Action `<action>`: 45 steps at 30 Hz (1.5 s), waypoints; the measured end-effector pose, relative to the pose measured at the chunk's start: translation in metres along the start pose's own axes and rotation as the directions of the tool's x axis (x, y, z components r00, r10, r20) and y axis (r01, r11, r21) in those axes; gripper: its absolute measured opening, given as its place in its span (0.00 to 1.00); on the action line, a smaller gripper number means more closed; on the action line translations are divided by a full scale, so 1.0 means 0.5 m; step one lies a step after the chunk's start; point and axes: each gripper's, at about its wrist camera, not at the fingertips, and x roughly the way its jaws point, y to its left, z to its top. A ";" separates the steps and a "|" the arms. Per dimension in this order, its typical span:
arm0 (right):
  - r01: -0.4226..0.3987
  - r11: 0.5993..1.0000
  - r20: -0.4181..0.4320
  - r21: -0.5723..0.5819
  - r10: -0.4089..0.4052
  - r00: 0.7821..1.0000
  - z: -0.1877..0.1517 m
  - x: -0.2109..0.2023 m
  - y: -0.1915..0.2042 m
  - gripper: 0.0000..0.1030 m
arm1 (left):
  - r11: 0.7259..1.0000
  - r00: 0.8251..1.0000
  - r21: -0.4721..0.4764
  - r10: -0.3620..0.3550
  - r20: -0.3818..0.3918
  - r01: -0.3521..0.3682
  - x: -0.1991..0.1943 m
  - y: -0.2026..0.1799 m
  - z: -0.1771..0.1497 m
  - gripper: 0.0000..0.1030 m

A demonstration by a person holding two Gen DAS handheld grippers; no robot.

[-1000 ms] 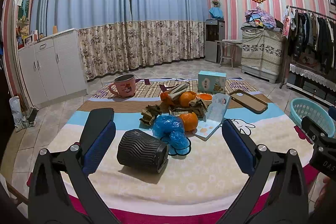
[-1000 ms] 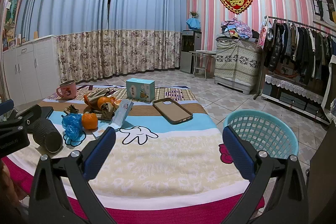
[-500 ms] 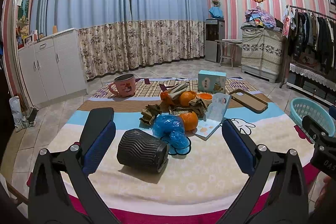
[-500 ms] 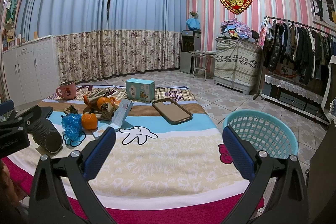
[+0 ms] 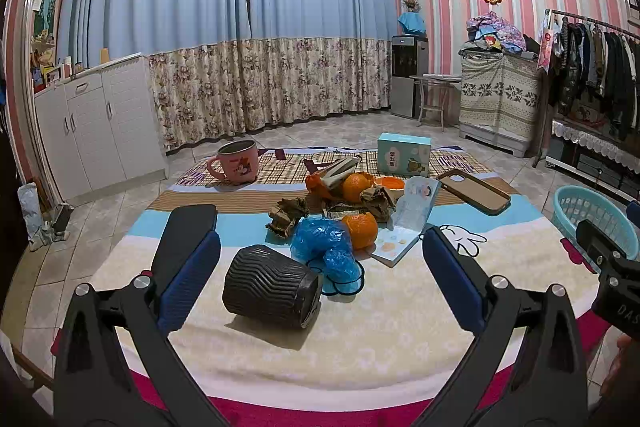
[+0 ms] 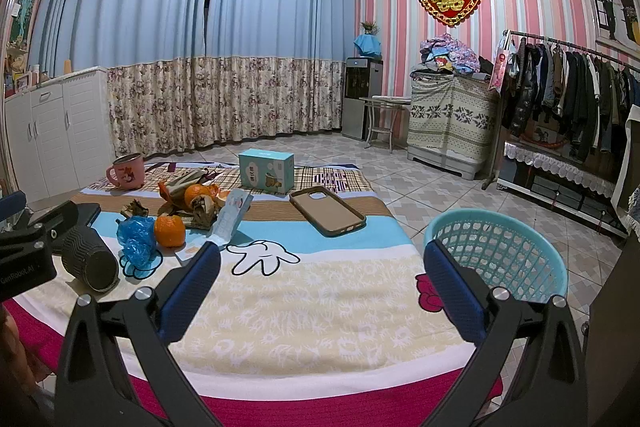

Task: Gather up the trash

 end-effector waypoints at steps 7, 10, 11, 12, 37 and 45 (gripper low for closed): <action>0.000 1.000 0.002 0.000 0.000 1.000 -0.001 0.001 0.002 0.96 | 1.000 1.000 -0.001 0.001 0.002 -0.001 -0.002 0.002 0.000 0.95; 0.002 1.000 0.004 0.007 -0.002 1.000 0.007 -0.007 -0.017 0.96 | 1.000 1.000 -0.001 0.000 -0.001 0.000 -0.001 0.002 0.000 0.95; 0.000 1.000 0.005 0.010 0.000 1.000 0.008 -0.009 -0.022 0.96 | 1.000 1.000 -0.002 -0.001 -0.001 0.001 -0.001 0.002 0.000 0.95; -0.001 1.000 0.005 0.012 0.001 1.000 0.009 -0.011 -0.027 0.96 | 1.000 1.000 -0.003 -0.001 -0.001 0.001 -0.001 0.003 0.000 0.95; 0.025 1.000 -0.001 0.011 -0.025 1.000 0.002 0.004 -0.023 0.96 | 1.000 0.999 -0.023 0.000 -0.049 -0.001 0.020 0.016 -0.011 0.95; 0.027 0.999 -0.006 0.025 -0.027 1.000 0.003 0.022 -0.023 0.96 | 1.000 0.998 -0.014 -0.004 -0.066 0.003 0.029 0.018 -0.019 0.95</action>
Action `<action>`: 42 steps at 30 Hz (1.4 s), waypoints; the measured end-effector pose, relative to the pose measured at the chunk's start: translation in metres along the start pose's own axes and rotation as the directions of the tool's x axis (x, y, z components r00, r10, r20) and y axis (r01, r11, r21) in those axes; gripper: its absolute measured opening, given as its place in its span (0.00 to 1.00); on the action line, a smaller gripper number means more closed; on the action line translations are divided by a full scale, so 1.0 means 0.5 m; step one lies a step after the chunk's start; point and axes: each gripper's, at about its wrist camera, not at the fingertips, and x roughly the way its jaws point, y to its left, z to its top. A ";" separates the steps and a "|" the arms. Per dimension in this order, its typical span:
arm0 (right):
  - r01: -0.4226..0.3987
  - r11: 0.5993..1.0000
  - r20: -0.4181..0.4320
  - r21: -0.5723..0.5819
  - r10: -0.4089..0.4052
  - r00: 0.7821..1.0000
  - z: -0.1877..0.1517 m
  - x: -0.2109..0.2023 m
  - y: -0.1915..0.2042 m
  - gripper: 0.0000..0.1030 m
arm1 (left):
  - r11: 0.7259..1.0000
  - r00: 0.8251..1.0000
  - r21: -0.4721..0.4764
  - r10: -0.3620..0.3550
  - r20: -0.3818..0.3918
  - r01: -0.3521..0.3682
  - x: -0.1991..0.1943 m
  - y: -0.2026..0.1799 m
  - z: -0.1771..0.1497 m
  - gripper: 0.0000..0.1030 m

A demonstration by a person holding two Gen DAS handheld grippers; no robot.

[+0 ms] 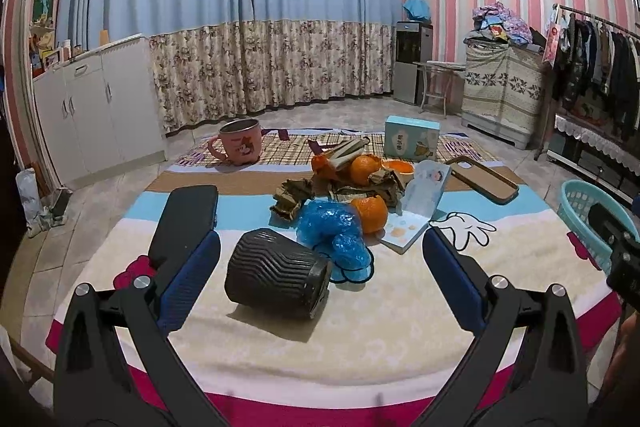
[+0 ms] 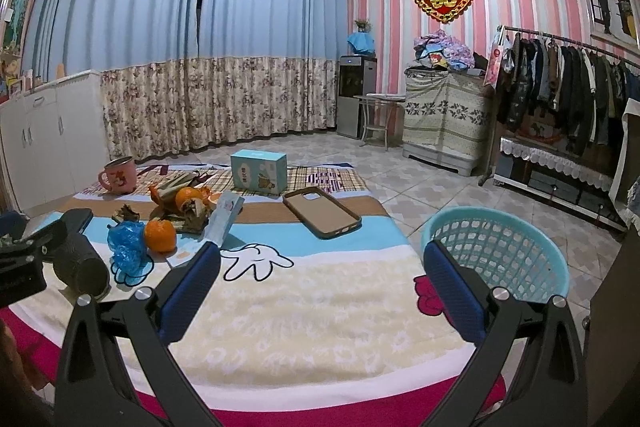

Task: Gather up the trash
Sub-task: 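Lower the left tool onto the black ribbed speaker and close it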

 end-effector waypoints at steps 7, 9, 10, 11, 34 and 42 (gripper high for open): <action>0.006 0.999 -0.002 0.035 -0.006 1.000 0.002 0.012 -0.016 0.96 | 1.000 0.999 -0.007 -0.008 -0.035 0.008 0.019 0.004 -0.005 0.95; 0.010 0.999 -0.002 0.036 -0.010 1.000 0.002 0.016 -0.017 0.96 | 1.000 0.999 -0.013 -0.005 -0.043 0.004 0.026 0.010 -0.007 0.95; 0.010 0.999 -0.001 0.036 -0.010 1.000 0.003 0.018 -0.017 0.96 | 1.000 0.999 -0.015 -0.001 -0.048 0.001 0.031 0.013 -0.010 0.95; 0.010 0.999 -0.001 0.036 -0.010 1.000 0.003 0.018 -0.018 0.96 | 1.000 0.999 -0.013 0.003 -0.053 -0.004 0.038 0.015 -0.011 0.95; 0.000 1.000 -0.129 0.013 0.002 0.992 -0.028 0.104 -0.019 0.96 | 0.997 0.980 -0.034 0.055 -0.192 -0.063 0.175 0.071 -0.025 0.95; 0.014 1.000 -0.198 0.004 -0.013 0.980 -0.038 0.115 -0.021 0.96 | 0.999 0.974 -0.035 0.025 -0.227 -0.034 0.200 0.072 -0.032 0.95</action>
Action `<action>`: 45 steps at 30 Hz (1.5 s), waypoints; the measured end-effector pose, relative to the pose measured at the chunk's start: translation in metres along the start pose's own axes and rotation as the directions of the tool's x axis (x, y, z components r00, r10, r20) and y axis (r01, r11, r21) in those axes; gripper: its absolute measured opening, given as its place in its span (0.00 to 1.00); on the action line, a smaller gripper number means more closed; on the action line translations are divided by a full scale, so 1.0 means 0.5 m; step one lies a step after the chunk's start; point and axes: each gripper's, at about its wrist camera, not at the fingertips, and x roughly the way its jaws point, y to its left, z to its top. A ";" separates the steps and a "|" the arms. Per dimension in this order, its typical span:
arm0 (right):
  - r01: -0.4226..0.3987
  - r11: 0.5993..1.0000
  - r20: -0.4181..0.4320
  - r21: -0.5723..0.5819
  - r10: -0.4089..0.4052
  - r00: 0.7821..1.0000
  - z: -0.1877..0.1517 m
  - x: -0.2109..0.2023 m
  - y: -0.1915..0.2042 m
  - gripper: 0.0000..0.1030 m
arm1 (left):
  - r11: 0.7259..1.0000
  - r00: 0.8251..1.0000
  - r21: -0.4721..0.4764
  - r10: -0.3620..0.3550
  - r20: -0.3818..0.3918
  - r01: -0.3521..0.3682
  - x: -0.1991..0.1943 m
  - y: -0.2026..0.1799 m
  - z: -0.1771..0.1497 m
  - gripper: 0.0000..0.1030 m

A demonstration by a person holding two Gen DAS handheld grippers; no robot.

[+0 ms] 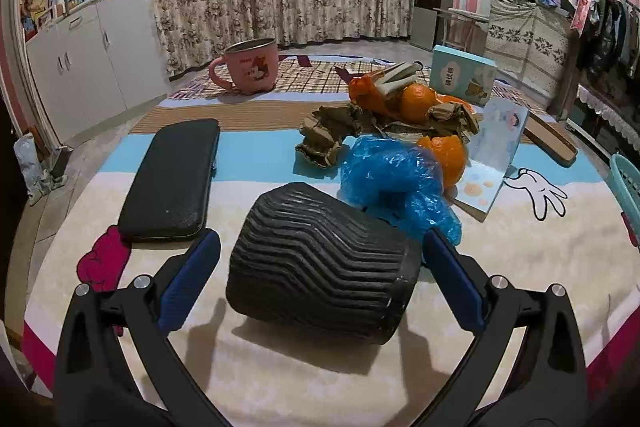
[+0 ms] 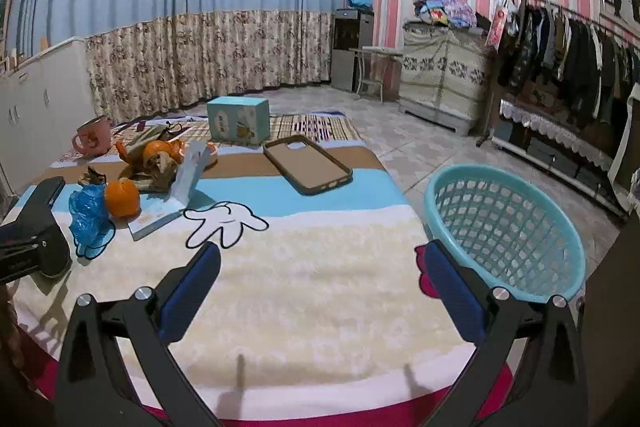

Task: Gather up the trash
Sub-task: 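Lower the left tool onto the black ribbed speaker and close it, then lift the speaker with the left tool while the right tool grasps an orange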

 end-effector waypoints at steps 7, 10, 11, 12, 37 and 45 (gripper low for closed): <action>0.034 0.999 -0.015 -0.039 -0.034 0.999 -0.005 0.003 0.005 0.96 | 0.999 0.999 0.010 -0.031 -0.011 0.031 0.007 -0.005 -0.003 0.95; 0.037 0.998 -0.009 -0.044 -0.037 0.999 -0.005 0.000 0.008 0.96 | 0.999 0.999 0.015 -0.046 -0.006 0.046 0.004 -0.007 -0.005 0.94; 0.033 0.999 -0.008 -0.042 -0.034 0.999 -0.006 0.000 0.009 0.96 | 0.999 0.999 0.018 -0.046 -0.003 0.046 0.003 -0.008 -0.005 0.93; 0.031 0.999 -0.009 -0.040 -0.031 0.999 -0.007 -0.001 0.009 0.96 | 0.999 0.999 0.022 -0.044 0.001 0.044 0.002 -0.010 -0.006 0.92; 0.040 0.999 -0.022 -0.028 -0.041 0.999 -0.003 0.012 0.011 0.96 | 0.999 0.992 -0.013 -0.050 0.118 0.052 -0.076 0.020 0.052 0.70; 0.030 0.997 0.013 -0.066 -0.029 0.999 0.030 0.022 0.045 0.96 | 0.998 0.994 -0.058 -0.008 0.108 0.015 -0.052 0.049 0.094 0.70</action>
